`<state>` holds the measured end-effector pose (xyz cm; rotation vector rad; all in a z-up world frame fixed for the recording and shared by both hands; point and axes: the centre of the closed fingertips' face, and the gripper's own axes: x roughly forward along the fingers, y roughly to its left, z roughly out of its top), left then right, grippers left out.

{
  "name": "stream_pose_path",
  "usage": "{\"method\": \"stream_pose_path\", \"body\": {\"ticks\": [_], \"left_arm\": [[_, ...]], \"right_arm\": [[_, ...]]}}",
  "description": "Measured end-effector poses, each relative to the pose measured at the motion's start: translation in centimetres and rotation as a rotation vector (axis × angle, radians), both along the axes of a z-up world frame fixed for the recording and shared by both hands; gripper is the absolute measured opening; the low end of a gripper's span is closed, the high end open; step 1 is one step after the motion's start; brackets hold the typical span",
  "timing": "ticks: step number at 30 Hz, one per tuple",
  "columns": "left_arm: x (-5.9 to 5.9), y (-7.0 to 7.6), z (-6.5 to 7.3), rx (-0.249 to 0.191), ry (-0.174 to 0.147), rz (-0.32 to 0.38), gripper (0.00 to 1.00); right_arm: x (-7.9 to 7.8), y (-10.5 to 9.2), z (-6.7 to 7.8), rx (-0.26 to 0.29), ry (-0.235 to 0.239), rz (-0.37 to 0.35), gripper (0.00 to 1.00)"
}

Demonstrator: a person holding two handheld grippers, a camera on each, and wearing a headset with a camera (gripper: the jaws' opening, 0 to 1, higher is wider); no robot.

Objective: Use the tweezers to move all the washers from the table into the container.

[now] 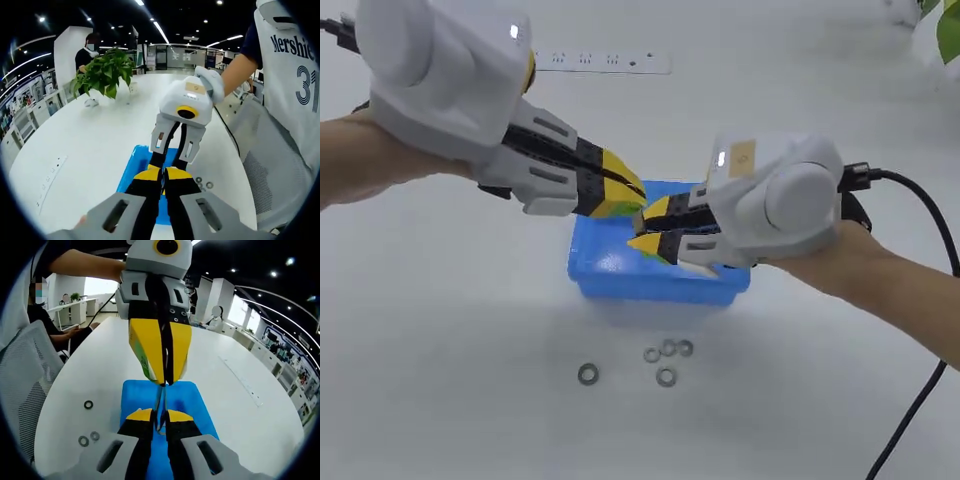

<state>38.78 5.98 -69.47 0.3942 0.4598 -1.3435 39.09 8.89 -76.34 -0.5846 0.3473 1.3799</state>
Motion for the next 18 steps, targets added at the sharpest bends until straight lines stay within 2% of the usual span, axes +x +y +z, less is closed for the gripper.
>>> {"method": "stream_pose_path", "body": {"ticks": [2, 4, 8, 10, 13, 16, 18], "left_arm": [[0.0, -0.1, -0.2, 0.007, -0.013, -0.007, 0.06], [0.0, -0.4, -0.5, 0.015, -0.019, -0.014, 0.06], [-0.4, -1.4, -0.9, 0.014, 0.001, 0.001, 0.06], [-0.5, -1.4, -1.2, 0.016, 0.036, 0.025, 0.06], [-0.3, -1.3, -1.1, 0.006, 0.026, 0.030, 0.06], [-0.4, -1.4, -1.0, 0.004, 0.034, 0.028, 0.06], [-0.6, -1.7, -0.9, 0.010, 0.022, 0.021, 0.06]], "right_arm": [[-0.1, 0.0, -0.2, 0.011, 0.016, -0.001, 0.10], [0.0, -0.1, -0.4, 0.005, 0.011, -0.002, 0.10], [0.1, -0.3, -1.1, -0.007, 0.019, -0.007, 0.10], [0.0, -0.4, -1.4, -0.010, 0.023, -0.009, 0.10], [0.1, -0.5, -1.2, 0.003, 0.029, -0.020, 0.10], [0.1, -0.5, -1.2, 0.003, 0.038, -0.016, 0.10], [0.1, -0.6, -1.2, -0.008, 0.036, -0.010, 0.10]]}}
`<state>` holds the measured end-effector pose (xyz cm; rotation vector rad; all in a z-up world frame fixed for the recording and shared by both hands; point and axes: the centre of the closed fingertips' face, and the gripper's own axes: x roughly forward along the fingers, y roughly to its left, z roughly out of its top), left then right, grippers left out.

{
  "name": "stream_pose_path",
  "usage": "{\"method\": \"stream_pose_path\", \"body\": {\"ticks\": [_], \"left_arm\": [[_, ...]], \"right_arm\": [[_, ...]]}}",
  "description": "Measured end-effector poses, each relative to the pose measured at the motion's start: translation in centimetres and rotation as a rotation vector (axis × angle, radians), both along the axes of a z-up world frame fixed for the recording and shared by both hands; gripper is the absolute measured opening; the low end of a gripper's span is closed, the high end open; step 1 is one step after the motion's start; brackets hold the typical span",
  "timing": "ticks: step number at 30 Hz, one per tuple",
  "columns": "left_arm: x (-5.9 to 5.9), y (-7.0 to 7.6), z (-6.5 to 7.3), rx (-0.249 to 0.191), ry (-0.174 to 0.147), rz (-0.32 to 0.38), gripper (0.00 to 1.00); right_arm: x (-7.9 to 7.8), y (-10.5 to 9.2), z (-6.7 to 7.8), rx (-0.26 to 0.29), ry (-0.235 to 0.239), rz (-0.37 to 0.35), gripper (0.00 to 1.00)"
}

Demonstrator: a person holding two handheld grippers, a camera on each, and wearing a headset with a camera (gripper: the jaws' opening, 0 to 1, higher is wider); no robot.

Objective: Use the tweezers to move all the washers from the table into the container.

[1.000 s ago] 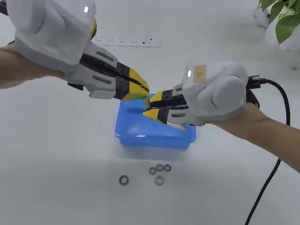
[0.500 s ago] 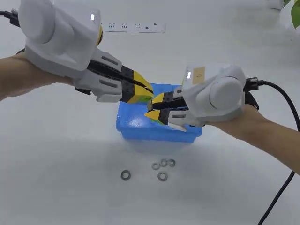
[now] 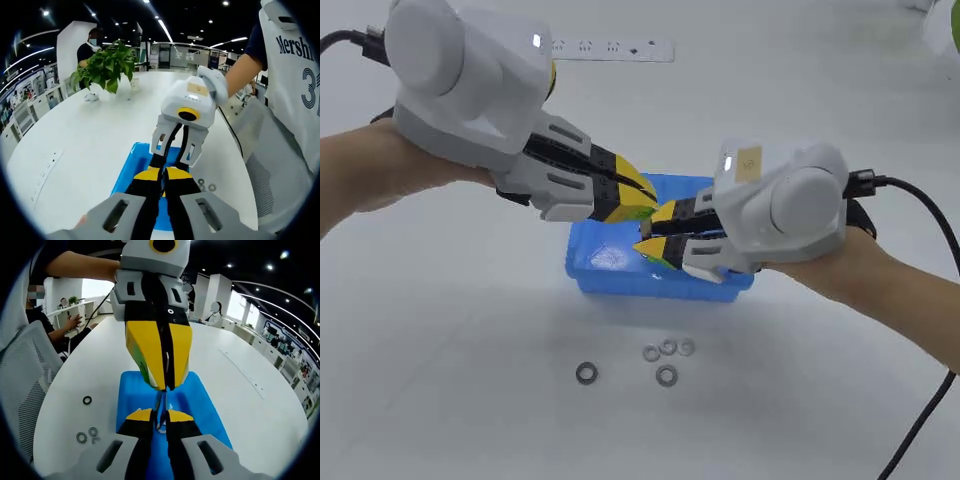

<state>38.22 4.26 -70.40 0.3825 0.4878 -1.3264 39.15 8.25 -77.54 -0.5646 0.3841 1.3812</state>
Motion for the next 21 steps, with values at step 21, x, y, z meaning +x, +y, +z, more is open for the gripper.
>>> {"method": "stream_pose_path", "body": {"ticks": [21], "left_arm": [[0.04, -0.06, -0.06, 0.045, -0.035, -0.032, 0.05]], "right_arm": [[-0.37, -0.76, 0.57, -0.006, 0.016, -0.010, 0.15]]}}
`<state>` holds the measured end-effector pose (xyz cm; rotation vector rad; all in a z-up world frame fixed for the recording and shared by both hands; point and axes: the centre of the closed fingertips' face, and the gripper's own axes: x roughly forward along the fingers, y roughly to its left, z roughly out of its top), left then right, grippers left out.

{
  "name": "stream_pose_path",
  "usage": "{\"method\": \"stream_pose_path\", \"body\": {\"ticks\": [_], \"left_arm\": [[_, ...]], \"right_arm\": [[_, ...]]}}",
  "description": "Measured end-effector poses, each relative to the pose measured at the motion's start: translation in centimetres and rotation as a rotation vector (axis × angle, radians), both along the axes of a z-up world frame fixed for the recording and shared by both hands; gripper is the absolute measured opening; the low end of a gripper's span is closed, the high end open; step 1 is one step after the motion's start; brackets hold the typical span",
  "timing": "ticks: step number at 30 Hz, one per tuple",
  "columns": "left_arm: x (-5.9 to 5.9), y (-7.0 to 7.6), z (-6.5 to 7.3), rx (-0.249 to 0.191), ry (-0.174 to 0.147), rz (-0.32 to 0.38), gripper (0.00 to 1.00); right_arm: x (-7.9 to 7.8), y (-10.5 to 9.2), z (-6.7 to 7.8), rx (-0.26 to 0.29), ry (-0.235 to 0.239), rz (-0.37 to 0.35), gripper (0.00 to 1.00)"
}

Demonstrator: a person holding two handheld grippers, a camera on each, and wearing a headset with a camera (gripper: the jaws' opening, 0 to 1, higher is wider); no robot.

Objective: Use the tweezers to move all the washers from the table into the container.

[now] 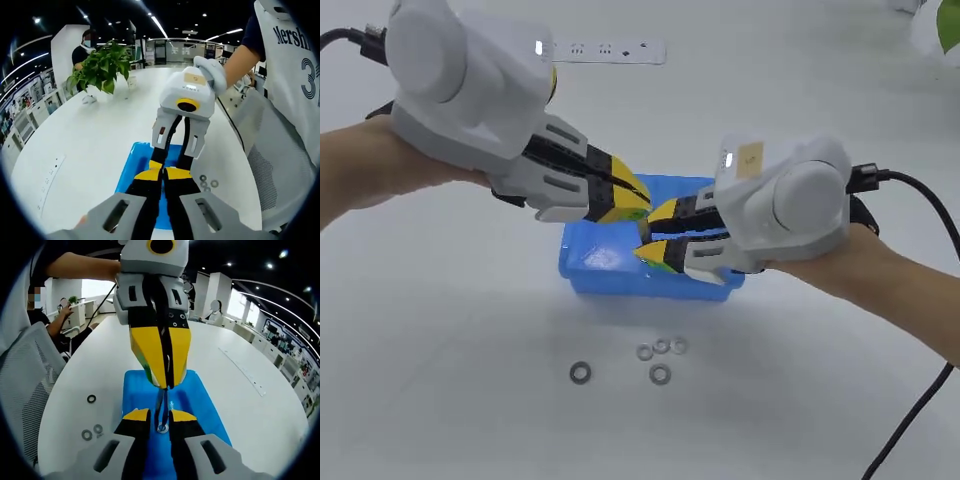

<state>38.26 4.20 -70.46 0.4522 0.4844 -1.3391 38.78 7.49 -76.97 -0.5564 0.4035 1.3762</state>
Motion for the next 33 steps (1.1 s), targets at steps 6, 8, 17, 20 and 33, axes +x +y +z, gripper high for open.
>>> {"method": "stream_pose_path", "body": {"ticks": [6, 8, 17, 20, 33], "left_arm": [[-0.1, 0.0, 0.0, 0.017, -0.005, -0.027, 0.05], [-0.2, 0.0, 0.1, 0.025, -0.010, -0.038, 0.05], [-0.3, 0.5, 0.8, 0.036, -0.036, -0.053, 0.05], [-0.4, 0.6, 1.8, 0.022, -0.054, -0.053, 0.05], [-2.1, 1.9, 5.5, -0.046, -0.128, -0.069, 0.05]], "right_arm": [[-0.2, -0.2, 0.2, 0.005, 0.017, 0.000, 0.15], [-0.3, -0.3, 0.3, 0.002, 0.012, 0.000, 0.15], [-0.5, -0.3, 0.9, -0.005, -0.016, 0.017, 0.12], [-0.5, -0.1, 1.7, 0.006, -0.030, 0.019, 0.12], [-2.4, 1.3, 6.3, 0.094, -0.077, 0.041, 0.11]]}}
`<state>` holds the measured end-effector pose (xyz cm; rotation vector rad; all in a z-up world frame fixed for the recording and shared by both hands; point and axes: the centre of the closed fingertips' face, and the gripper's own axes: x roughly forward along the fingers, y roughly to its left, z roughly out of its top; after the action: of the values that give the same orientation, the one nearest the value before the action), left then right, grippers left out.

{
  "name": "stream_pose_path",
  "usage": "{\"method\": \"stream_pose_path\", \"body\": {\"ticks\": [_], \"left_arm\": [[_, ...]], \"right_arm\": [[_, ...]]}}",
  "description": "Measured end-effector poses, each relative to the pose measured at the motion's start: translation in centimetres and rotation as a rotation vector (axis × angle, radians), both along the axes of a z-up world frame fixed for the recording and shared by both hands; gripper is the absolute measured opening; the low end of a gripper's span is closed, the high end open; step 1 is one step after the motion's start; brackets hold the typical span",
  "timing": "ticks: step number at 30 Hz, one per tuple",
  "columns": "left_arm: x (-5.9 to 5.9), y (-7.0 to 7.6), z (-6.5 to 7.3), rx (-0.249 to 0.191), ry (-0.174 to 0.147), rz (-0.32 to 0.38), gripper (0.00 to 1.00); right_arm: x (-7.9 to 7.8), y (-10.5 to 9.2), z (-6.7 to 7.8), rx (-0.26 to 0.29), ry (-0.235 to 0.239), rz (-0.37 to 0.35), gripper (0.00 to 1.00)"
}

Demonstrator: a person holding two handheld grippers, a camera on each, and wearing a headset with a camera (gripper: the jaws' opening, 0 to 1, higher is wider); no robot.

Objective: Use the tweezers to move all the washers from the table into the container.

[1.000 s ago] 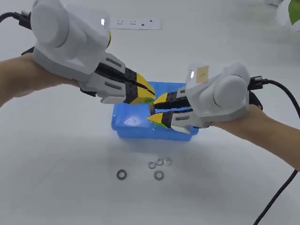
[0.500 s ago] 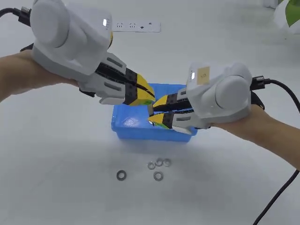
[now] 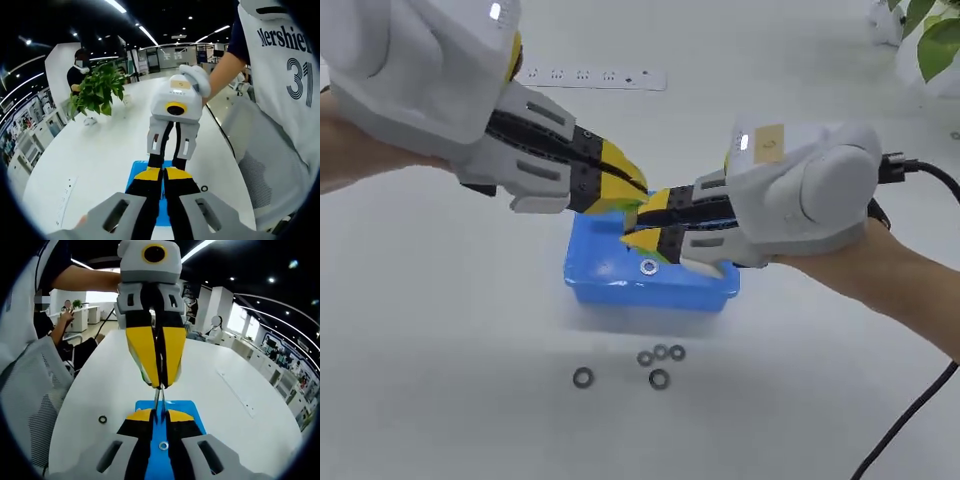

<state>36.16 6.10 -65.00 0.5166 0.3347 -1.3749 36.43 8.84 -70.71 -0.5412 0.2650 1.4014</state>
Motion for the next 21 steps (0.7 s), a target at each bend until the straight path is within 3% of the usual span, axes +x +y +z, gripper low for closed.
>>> {"method": "stream_pose_path", "body": {"ticks": [3, 8, 12, 13, 21], "left_arm": [[-0.9, 0.4, 0.9, -0.005, -0.050, -0.006, 0.05], [-3.1, 1.5, 2.0, -0.014, -0.059, 0.017, 0.05], [-4.8, 2.2, 2.1, -0.047, -0.009, 0.056, 0.05], [-5.4, 2.3, 2.0, -0.060, 0.021, 0.071, 0.05], [-8.4, 2.9, 0.5, -0.083, 0.056, 0.115, 0.05]], "right_arm": [[-0.8, 0.4, 0.8, 0.005, -0.025, 0.017, 0.11], [-2.6, 1.4, 1.8, 0.011, -0.040, 0.052, 0.11], [-4.4, 2.1, 1.7, -0.004, -0.042, 0.090, 0.10], [-5.1, 2.2, 1.5, -0.018, -0.046, 0.109, 0.10], [-8.2, 2.7, -0.2, -0.061, -0.036, 0.170, 0.10]]}}
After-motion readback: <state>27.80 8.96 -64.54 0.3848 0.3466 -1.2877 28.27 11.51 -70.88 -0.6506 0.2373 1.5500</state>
